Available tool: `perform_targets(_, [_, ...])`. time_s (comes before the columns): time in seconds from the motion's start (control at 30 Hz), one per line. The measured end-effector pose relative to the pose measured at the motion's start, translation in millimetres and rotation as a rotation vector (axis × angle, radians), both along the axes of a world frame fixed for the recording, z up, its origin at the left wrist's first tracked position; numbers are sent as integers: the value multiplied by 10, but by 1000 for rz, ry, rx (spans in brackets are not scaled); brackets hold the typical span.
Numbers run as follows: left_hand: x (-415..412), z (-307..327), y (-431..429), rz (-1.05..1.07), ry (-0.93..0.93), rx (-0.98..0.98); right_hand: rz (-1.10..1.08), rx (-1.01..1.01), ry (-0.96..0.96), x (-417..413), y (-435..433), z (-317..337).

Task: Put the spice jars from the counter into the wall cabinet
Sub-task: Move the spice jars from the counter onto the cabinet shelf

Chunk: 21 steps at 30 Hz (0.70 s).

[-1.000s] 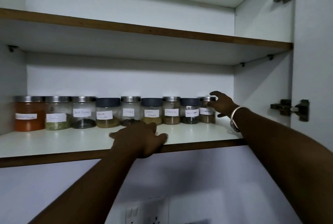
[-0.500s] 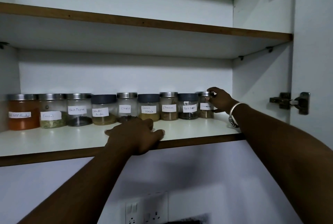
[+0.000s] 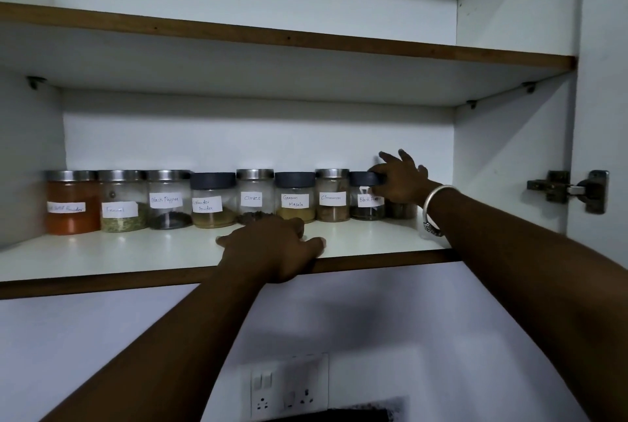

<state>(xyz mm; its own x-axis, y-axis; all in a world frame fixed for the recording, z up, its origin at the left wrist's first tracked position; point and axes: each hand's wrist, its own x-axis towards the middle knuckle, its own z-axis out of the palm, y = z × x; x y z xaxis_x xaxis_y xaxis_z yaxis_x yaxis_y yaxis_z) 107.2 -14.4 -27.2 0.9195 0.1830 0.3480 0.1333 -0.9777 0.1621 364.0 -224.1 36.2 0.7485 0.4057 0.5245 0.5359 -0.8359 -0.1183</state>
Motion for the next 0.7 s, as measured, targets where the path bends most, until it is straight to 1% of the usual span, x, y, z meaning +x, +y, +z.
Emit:
perform_targets(0.13, [-2, -8, -6, -3, 2, 1, -10, 25, 57, -38, 50, -8])
perform_targets(0.2, [4, -10, -7, -3, 2, 0, 11, 62, 16, -89, 104, 10])
perform_targets(0.27, [5, -9, -6, -3, -3, -7, 100, 124, -53, -175, 237, 53])
perform_targets(0.33, [-2, -6, -9, -2, -3, -13, 147, 59, -91, -264, 404, 78])
perform_targets(0.4, [-9, -2, -13, -1, -8, -12, 116, -50, -113, -335, 564, 71])
perform_targets(0.43, [-15, -3, -7, 1, -11, -12, 98, -70, -122, -360, 630, 71])
perform_targets(0.53, [-15, -12, -5, 2, -22, -13, 86, -32, -126, -391, 689, 89])
perform_targets(0.7, [7, -18, -5, -3, -15, -22, 137, 4, -55, -374, 593, 108])
